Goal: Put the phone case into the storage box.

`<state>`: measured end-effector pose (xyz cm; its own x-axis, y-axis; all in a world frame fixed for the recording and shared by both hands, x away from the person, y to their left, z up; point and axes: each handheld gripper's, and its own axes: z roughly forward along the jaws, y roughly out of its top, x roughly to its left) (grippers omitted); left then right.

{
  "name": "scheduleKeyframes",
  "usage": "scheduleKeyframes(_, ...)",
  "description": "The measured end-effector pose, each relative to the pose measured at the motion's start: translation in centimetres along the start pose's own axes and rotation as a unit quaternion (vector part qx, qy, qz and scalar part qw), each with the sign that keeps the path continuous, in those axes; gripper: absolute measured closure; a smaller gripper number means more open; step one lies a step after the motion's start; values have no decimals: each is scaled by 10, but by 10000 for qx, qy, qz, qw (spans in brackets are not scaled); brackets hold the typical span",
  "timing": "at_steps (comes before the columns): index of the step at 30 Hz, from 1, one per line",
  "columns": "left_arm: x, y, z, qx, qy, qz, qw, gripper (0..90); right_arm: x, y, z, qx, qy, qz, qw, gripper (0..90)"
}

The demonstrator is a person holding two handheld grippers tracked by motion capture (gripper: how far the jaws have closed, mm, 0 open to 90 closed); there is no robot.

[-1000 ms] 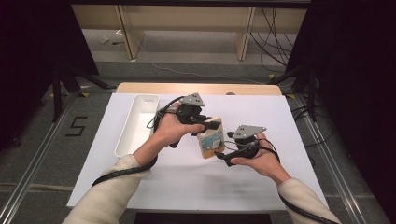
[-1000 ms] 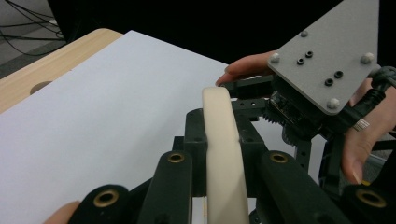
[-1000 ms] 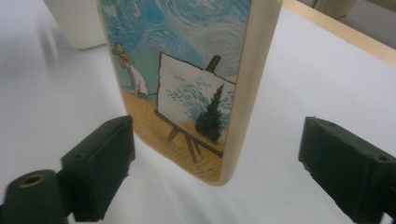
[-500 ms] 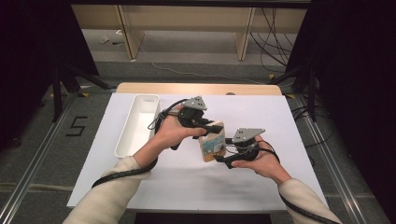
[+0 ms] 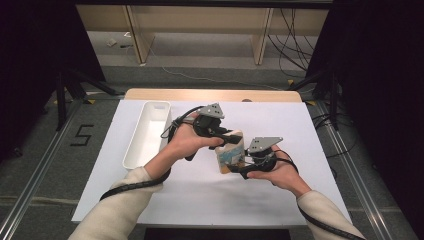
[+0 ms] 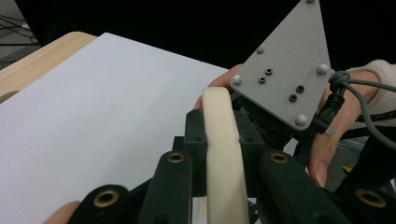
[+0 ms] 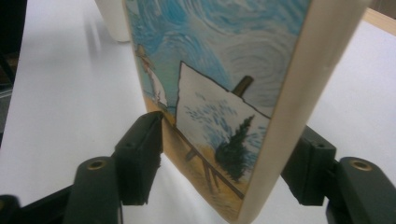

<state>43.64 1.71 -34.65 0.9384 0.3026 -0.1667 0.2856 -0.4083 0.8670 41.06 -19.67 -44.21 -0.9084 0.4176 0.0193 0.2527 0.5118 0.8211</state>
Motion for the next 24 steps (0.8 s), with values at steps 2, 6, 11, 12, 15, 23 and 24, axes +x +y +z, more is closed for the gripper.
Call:
scheduleKeyframes(2,0,1,0,11,-10,29,10000,791,0,0,-1,-1,32,23,10000,425)
scheduleKeyframes(6,-1,2,2,48,-24,58,10000,791,-1,1,-1,-6,88,6,10000,481)
scheduleKeyframes(11,-3,3,2,-18,-55,50,10000,791,-3,0,-4,-6,198,88,9998,549)
scheduleKeyframes(12,-3,3,3,-34,-61,42,10000,791,-4,0,-5,-25,209,78,9997,562)
scheduleKeyframes(15,-3,4,3,-58,-89,22,9999,791,-5,1,-5,-13,273,96,9996,607)
scheduleKeyframes(23,-1,4,3,-90,-194,-26,9998,786,-9,1,-8,73,353,96,9993,749)
scheduleKeyframes(24,-1,4,3,-87,-199,-19,9998,785,-10,1,-8,87,363,105,9992,763)
